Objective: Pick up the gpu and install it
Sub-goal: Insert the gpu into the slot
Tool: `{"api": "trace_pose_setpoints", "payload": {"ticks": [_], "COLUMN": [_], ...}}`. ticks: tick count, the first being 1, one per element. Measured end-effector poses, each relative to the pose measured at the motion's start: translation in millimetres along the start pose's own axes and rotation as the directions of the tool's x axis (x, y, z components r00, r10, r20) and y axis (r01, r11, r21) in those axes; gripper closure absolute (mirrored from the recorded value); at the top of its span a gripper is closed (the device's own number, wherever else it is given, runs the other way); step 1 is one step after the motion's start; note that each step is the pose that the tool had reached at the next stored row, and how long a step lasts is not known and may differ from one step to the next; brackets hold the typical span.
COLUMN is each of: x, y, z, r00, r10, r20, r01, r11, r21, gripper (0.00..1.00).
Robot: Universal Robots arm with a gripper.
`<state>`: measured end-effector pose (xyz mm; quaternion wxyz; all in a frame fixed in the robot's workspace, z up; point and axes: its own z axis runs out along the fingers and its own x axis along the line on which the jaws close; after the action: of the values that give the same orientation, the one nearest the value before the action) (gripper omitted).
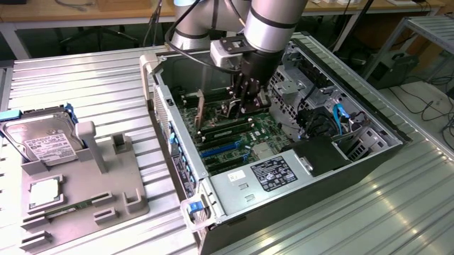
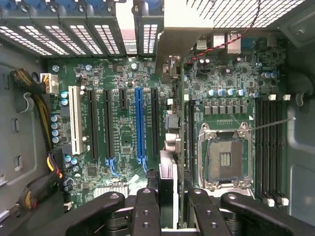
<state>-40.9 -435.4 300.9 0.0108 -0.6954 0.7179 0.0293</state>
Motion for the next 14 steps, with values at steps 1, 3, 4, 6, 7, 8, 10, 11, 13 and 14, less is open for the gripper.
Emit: {"api": "trace_pose_setpoints", "payload": {"ticks": [1, 3, 4, 6, 7, 8, 10, 11, 13, 14], "x": [0.3, 0.4, 0.5, 0.7, 0.7, 0.8, 1.1, 1.4, 3.9, 5.8], "y": [3.1, 4.4, 4.5, 6.1, 7.7, 8.9, 9.8, 9.8, 9.8, 9.7], "z": [2.8, 4.6, 5.3, 7.7, 9.3, 10.5, 12.7, 13.4, 14.2, 14.5], "r00": [1.0, 1.0, 1.0, 1.0, 1.0, 1.0, 1.0, 1.0, 1.0, 1.0], "r10": [0.0, 0.0, -0.001, -0.001, -0.001, -0.001, -0.008, -0.008, -0.009, -0.009], "r20": [0.0, -0.0001, -0.0001, -0.0002, -0.0002, -0.0003, -0.0005, -0.0006, -0.0028, -0.0041], "r01": [0.0, 0.0, 0.001, 0.001, 0.001, 0.001, 0.008, 0.008, 0.009, 0.009], "r11": [1.0, 1.0, 1.0, 1.0, 1.0, 1.0, 0.9999, 0.9999, 0.9999, 0.9999], "r21": [0.0, 0.0, 0.0005, 0.0063, 0.0075, 0.0079, 0.0078, 0.0077, 0.0077, 0.0077], "gripper": [0.73, 0.73, 0.73, 0.73, 0.73, 0.73, 0.73, 0.73, 0.73, 0.73]}}
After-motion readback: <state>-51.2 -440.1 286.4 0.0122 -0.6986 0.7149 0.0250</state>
